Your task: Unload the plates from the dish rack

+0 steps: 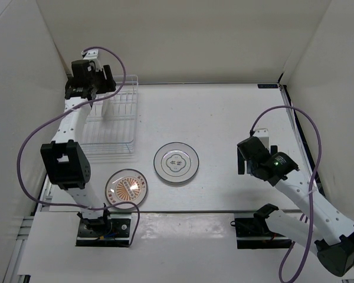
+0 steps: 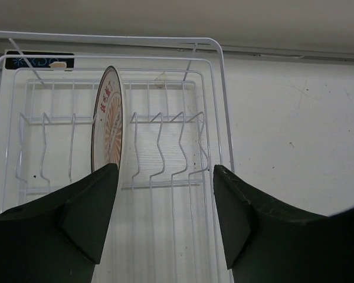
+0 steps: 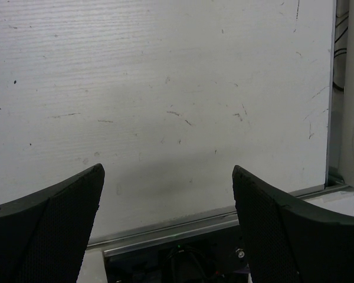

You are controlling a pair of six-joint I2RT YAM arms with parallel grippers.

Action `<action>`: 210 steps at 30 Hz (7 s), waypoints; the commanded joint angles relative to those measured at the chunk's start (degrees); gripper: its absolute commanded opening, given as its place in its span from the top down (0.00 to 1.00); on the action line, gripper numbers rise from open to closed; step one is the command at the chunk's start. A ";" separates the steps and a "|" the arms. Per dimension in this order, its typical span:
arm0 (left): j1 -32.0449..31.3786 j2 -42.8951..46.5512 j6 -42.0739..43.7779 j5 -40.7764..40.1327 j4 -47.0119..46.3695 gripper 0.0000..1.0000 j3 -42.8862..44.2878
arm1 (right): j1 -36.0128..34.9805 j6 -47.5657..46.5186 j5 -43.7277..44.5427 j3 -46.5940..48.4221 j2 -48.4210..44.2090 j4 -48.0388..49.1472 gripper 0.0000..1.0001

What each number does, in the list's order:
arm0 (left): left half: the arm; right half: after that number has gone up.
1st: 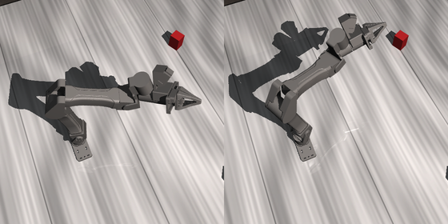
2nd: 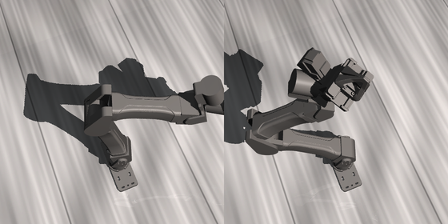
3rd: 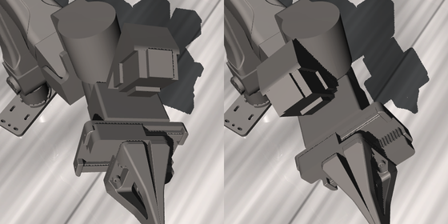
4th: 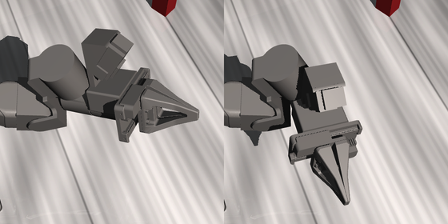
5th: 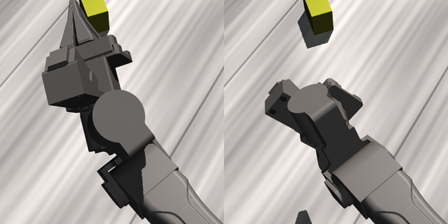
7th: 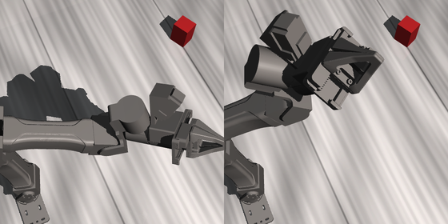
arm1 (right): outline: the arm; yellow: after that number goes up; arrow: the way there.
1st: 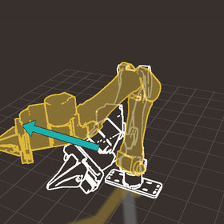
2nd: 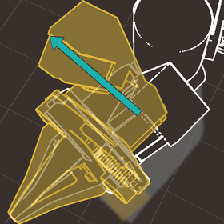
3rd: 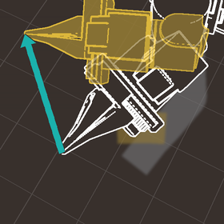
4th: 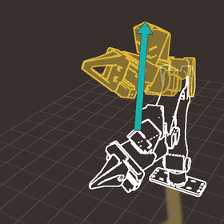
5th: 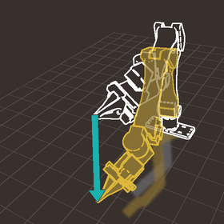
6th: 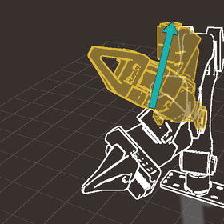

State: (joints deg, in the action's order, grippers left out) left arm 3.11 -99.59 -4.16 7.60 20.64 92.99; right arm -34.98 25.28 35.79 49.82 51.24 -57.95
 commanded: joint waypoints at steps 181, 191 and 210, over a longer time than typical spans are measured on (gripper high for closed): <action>-34.91 16.70 15.22 -15.66 28.84 1.00 12.76 | -0.09 3.64 -0.72 0.72 -4.92 -1.55 0.10; -69.80 33.93 7.88 -44.39 43.42 1.00 -17.74 | -0.18 4.25 -1.25 -3.94 -11.77 -2.69 0.10; -88.90 25.51 -24.92 -62.53 53.62 1.00 -40.26 | -0.35 4.87 -1.78 -6.05 -14.24 -1.99 0.10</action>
State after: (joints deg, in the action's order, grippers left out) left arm -84.73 -72.62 -23.00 -51.44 74.17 52.64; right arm -35.00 29.45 34.00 44.23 37.36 -60.31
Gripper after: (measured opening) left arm 0.218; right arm 0.904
